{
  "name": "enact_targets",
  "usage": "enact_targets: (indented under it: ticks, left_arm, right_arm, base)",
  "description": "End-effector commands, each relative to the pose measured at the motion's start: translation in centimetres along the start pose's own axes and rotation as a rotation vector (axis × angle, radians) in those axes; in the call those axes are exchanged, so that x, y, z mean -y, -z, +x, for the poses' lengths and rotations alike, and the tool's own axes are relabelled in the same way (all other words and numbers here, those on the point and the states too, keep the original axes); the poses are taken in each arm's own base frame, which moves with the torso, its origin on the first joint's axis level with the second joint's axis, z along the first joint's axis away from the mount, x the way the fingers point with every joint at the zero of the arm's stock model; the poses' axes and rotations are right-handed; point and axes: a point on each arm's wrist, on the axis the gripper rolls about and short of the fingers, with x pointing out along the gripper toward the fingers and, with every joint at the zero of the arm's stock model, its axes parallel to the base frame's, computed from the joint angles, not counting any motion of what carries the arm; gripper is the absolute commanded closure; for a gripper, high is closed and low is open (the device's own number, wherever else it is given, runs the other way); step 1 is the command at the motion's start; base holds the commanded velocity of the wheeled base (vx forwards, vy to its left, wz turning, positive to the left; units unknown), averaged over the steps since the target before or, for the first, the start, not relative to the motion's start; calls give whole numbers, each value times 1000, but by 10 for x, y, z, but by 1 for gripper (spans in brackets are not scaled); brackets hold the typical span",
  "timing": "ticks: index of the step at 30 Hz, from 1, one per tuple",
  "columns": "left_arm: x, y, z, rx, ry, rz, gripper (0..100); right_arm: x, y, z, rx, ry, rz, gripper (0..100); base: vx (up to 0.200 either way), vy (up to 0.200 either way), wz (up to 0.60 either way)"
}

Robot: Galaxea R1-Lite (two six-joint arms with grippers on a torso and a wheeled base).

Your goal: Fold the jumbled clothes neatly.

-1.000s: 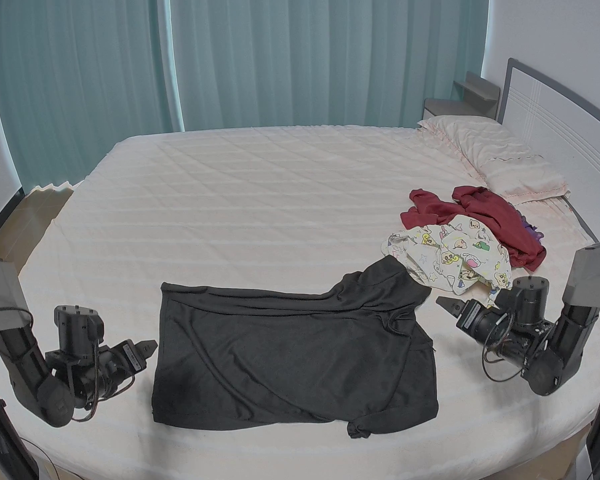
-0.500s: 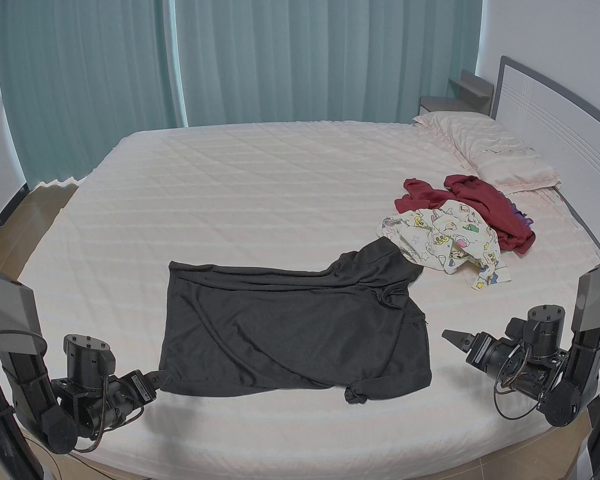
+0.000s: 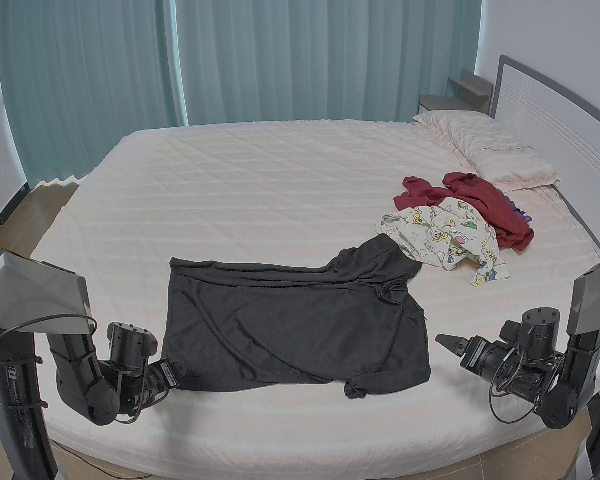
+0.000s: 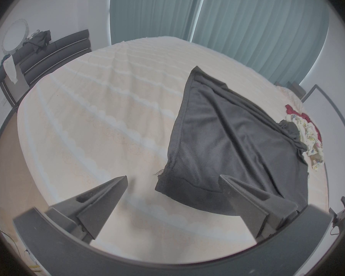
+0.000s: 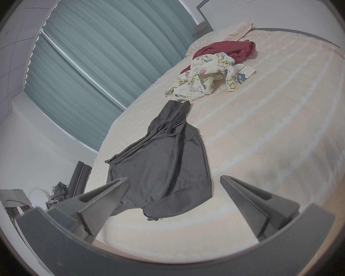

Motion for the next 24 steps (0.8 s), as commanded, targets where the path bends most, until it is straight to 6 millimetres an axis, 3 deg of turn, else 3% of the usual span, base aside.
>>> enact_targets:
  ticks: [1, 9, 15, 20, 24]
  left_arm:
    - [14, -14, 18, 8, -8, -14, 0]
    - [10, -14, 18, -66, -79, -19, 0]
    - [-13, -9, 13, -115, -122, -53, 0]
    - [2, -33, -39, -78, 59, -64, 0]
    - [18, -44, -42, -131, 78, -44, 0]
  right_arm:
    - [-2, 0, 1, 6, -13, -3, 0]
    - [-2, 0, 1, 6, -13, -3, 0]
    - [-3, -1, 0, 11, -19, 16, 0]
    - [-5, -3, -1, 21, -28, 29, 0]
    - [-6, -3, 0, 22, -32, 28, 0]
  base:
    - [0, 0, 0]
    - [0, 0, 0]
    - [0, 0, 0]
    - [0, 0, 0]
    - [0, 0, 0]
